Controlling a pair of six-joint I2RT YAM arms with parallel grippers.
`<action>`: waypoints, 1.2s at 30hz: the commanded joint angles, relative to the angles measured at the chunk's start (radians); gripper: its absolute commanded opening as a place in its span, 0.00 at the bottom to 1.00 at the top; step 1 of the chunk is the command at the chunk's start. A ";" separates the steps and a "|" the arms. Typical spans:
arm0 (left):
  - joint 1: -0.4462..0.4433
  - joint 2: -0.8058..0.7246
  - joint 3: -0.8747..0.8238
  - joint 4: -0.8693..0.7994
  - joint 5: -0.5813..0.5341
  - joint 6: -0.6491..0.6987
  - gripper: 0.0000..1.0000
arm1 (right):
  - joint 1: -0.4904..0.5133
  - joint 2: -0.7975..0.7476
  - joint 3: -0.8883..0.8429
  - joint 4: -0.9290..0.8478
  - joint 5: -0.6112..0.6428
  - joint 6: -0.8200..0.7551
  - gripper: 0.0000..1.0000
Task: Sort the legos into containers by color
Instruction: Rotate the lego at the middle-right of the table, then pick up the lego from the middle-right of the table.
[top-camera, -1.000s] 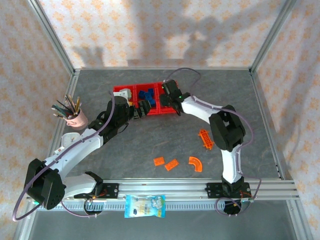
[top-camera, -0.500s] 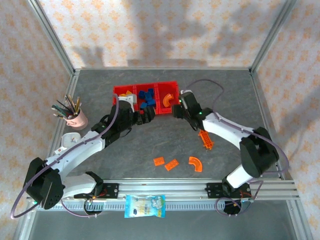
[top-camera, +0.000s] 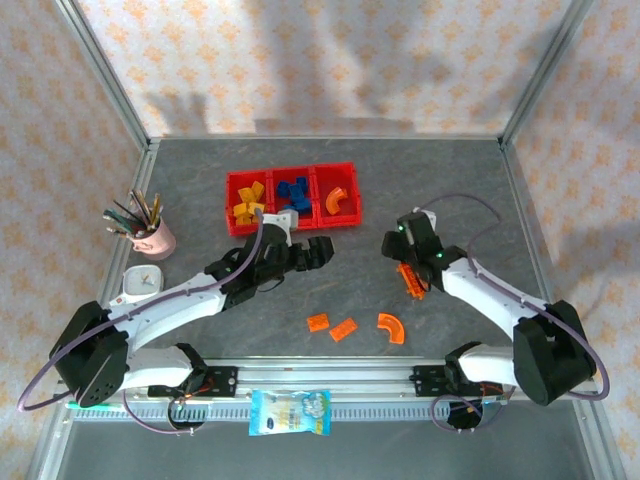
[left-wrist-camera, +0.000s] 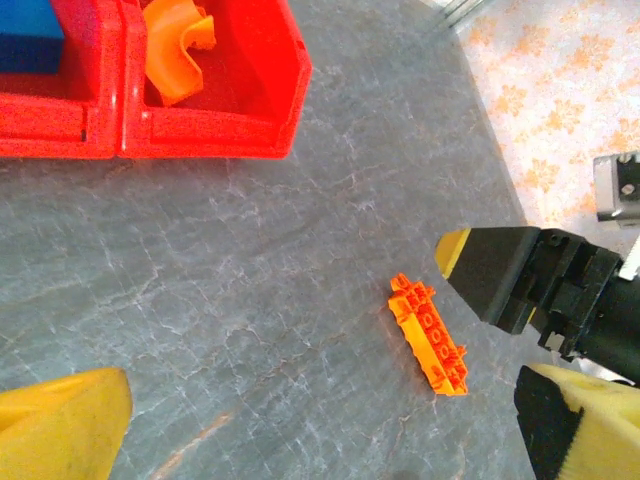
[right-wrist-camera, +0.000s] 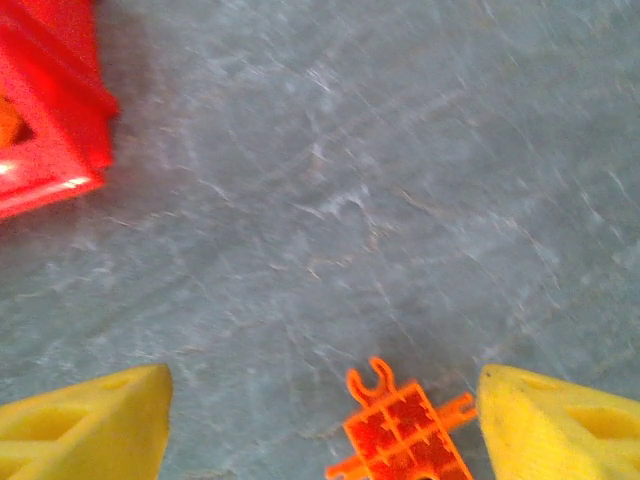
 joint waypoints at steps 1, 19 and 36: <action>-0.023 0.016 -0.011 0.079 -0.037 -0.050 0.99 | -0.033 -0.018 -0.042 -0.031 -0.005 0.060 0.81; -0.050 0.054 -0.003 0.089 -0.055 -0.047 0.99 | 0.012 -0.016 -0.154 -0.019 -0.102 0.104 0.77; -0.049 0.075 0.022 0.073 -0.062 -0.031 0.99 | 0.083 0.104 -0.068 -0.063 0.019 0.151 0.63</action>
